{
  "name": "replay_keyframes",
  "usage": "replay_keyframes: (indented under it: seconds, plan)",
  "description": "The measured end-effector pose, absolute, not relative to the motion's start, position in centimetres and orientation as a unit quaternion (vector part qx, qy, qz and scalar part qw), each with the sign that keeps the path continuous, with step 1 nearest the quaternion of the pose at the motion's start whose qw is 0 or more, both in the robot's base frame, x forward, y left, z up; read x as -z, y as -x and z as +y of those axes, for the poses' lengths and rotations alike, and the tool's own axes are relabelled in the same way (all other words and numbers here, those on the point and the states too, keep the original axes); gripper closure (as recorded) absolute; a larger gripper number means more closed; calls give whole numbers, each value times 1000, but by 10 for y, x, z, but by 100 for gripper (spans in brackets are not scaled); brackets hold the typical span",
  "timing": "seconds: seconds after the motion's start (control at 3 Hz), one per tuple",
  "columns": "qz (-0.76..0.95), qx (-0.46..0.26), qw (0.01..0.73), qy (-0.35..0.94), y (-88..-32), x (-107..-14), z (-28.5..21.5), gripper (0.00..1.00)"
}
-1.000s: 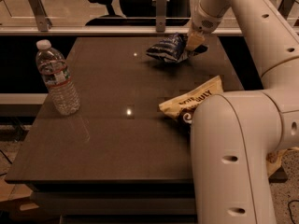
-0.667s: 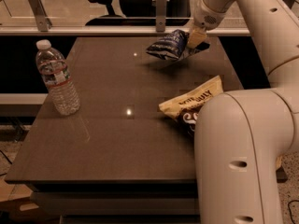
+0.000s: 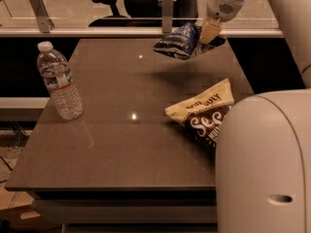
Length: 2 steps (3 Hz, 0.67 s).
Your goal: Move blue chip bag near water bottle
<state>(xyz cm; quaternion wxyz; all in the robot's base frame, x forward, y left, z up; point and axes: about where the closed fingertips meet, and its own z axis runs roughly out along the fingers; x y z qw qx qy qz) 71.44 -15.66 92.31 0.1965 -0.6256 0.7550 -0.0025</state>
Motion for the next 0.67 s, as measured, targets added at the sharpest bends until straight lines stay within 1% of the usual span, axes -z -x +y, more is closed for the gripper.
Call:
replay_keyframes:
  seconds: [0.67]
  plan:
    - [758, 9, 208, 618, -657, -964, -145, 100]
